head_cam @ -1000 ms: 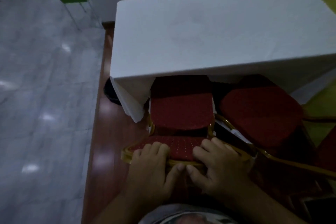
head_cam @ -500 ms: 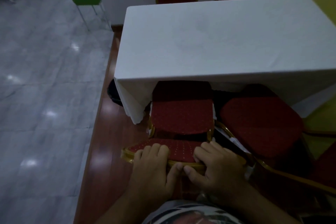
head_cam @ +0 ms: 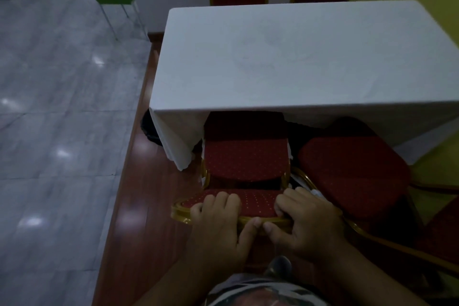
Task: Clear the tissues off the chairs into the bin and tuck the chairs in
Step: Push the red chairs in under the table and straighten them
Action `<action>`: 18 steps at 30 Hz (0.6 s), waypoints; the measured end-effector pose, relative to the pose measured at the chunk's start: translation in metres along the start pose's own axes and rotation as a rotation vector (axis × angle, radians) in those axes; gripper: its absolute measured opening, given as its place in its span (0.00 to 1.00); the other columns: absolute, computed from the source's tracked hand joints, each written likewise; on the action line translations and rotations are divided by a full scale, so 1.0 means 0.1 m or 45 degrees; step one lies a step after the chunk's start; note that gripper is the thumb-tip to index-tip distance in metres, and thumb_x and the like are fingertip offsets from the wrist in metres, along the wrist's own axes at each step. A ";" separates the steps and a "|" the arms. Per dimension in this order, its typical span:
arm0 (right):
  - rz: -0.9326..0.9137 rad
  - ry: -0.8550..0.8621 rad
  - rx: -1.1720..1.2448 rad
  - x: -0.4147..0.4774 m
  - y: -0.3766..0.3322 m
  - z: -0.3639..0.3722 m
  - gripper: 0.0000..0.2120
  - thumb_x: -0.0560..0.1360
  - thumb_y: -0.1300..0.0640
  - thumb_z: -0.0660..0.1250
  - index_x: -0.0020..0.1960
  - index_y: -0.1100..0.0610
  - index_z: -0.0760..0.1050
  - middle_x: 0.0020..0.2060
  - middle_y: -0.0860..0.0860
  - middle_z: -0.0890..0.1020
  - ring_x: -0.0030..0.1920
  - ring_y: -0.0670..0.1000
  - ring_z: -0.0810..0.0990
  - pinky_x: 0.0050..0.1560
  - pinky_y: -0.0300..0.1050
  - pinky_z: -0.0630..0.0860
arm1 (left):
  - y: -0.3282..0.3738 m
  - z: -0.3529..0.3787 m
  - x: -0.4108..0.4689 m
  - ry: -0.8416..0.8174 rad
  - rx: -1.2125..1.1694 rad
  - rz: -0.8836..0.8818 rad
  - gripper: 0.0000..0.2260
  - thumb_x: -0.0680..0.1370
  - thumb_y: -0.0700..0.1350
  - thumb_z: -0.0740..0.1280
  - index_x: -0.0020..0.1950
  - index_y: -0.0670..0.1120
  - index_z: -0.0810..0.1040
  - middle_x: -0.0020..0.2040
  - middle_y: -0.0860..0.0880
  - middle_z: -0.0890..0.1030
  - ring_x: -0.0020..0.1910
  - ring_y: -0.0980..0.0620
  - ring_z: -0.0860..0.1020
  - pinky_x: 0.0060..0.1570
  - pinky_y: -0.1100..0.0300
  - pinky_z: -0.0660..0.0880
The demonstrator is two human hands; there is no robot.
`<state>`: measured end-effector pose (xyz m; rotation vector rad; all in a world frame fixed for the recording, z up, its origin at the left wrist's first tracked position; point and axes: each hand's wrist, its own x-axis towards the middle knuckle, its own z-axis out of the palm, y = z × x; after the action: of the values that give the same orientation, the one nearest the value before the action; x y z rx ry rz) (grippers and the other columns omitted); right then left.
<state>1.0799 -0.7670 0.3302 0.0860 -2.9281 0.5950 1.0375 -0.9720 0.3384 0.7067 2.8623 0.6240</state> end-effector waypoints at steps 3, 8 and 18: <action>0.009 -0.025 0.018 0.09 0.04 -0.01 0.23 0.72 0.30 0.57 0.34 0.48 0.65 0.30 0.44 0.69 0.33 0.45 0.67 0.31 0.45 0.66 | 0.00 -0.02 0.11 0.008 -0.015 0.000 0.14 0.78 0.66 0.52 0.45 0.58 0.63 0.42 0.59 0.67 0.41 0.57 0.64 0.43 0.54 0.61; 0.044 -0.034 0.008 0.20 0.07 0.00 0.20 0.70 0.32 0.61 0.34 0.48 0.64 0.31 0.44 0.68 0.34 0.46 0.67 0.32 0.46 0.67 | -0.02 -0.03 0.22 0.018 -0.040 0.010 0.14 0.78 0.66 0.53 0.44 0.57 0.63 0.40 0.59 0.66 0.40 0.57 0.64 0.44 0.54 0.63; 0.028 0.005 0.013 0.23 0.11 0.02 0.20 0.70 0.32 0.62 0.34 0.48 0.66 0.30 0.44 0.70 0.33 0.45 0.68 0.31 0.45 0.67 | -0.02 -0.02 0.26 -0.025 -0.084 0.010 0.14 0.78 0.66 0.52 0.42 0.58 0.63 0.39 0.59 0.66 0.40 0.57 0.64 0.45 0.54 0.62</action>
<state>1.0561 -0.7583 0.3284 0.0544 -2.9262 0.6132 1.0127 -0.9623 0.3385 0.7100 2.8082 0.7043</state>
